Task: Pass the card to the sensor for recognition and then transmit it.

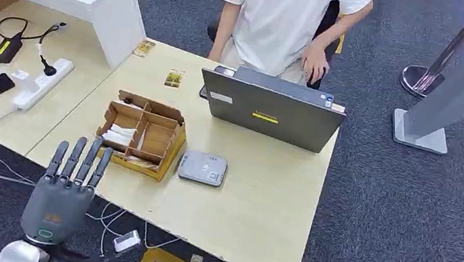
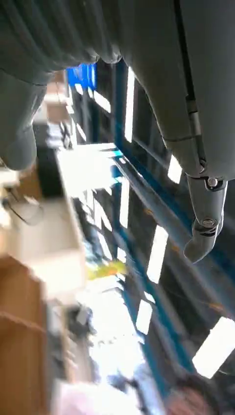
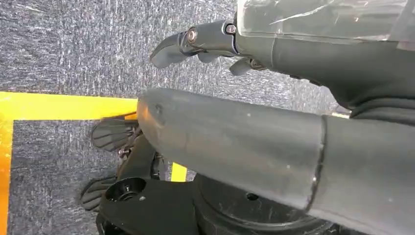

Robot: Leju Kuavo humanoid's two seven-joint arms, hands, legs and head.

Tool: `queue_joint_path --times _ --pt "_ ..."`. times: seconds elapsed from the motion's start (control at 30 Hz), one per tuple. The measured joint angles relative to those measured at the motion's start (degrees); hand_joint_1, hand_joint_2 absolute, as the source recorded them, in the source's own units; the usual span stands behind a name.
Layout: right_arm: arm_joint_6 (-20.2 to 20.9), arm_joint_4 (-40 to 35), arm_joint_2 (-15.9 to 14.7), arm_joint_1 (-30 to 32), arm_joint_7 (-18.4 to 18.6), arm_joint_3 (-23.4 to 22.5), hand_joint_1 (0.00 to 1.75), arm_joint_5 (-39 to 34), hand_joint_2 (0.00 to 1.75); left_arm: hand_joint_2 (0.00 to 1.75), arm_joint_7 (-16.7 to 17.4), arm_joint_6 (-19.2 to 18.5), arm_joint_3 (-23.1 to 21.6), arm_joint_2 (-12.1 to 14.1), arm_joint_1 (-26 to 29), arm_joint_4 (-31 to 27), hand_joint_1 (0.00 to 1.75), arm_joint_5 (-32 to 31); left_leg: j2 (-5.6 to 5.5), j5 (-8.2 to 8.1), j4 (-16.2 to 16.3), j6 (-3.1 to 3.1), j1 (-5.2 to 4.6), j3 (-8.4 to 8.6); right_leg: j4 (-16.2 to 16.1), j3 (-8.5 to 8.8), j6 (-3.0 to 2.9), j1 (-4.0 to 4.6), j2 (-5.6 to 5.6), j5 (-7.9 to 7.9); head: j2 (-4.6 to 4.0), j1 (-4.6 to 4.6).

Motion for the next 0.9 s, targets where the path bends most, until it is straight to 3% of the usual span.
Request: queue_joint_path --times 0.07,0.23,0.57,0.7,0.9 --pt "0.28 0.00 0.00 -0.05 0.59 0.13 0.00 0.68 0.00 1.75 1.32 -3.15 2.93 -0.11 -2.01 4.46 0.00 0.86 -0.01 0.06 -0.01 -0.04 0.03 0.01 0.00 0.00 -0.02 0.02 -0.01 0.01 -0.02 0.00" --pt "0.90 0.02 -0.09 -0.23 1.31 0.83 0.00 1.90 0.00 1.75 0.38 -4.04 8.52 -1.16 -7.92 17.24 0.00 4.24 -0.03 0.13 -0.01 -0.08 0.06 0.01 0.04 0.09 -0.05 0.05 -0.01 0.04 -0.02 0.00" --pt "0.96 0.04 -0.13 -0.48 1.66 2.25 0.00 2.58 0.00 1.75 -0.25 -4.02 11.25 -3.80 -11.81 26.52 0.00 5.90 -0.05 0.10 0.01 -0.05 0.03 -0.02 0.02 0.01 -0.03 0.02 -0.03 0.06 0.00 0.00" --pt "1.00 0.04 -0.20 -0.57 1.90 3.36 0.00 2.97 0.00 1.75 -1.85 -0.53 11.29 -5.38 -13.24 29.25 0.00 7.34 -0.06 0.11 0.02 -0.05 0.03 -0.01 0.02 0.02 -0.02 0.02 -0.03 0.08 -0.02 0.02" --pt "1.22 0.04 -0.31 -0.92 2.10 5.09 0.00 4.00 0.00 1.75 -4.82 10.11 11.29 -7.80 -16.09 33.65 0.00 5.16 -0.07 0.14 0.04 -0.03 0.03 -0.01 0.02 0.07 -0.03 0.02 -0.03 0.11 -0.02 0.02"
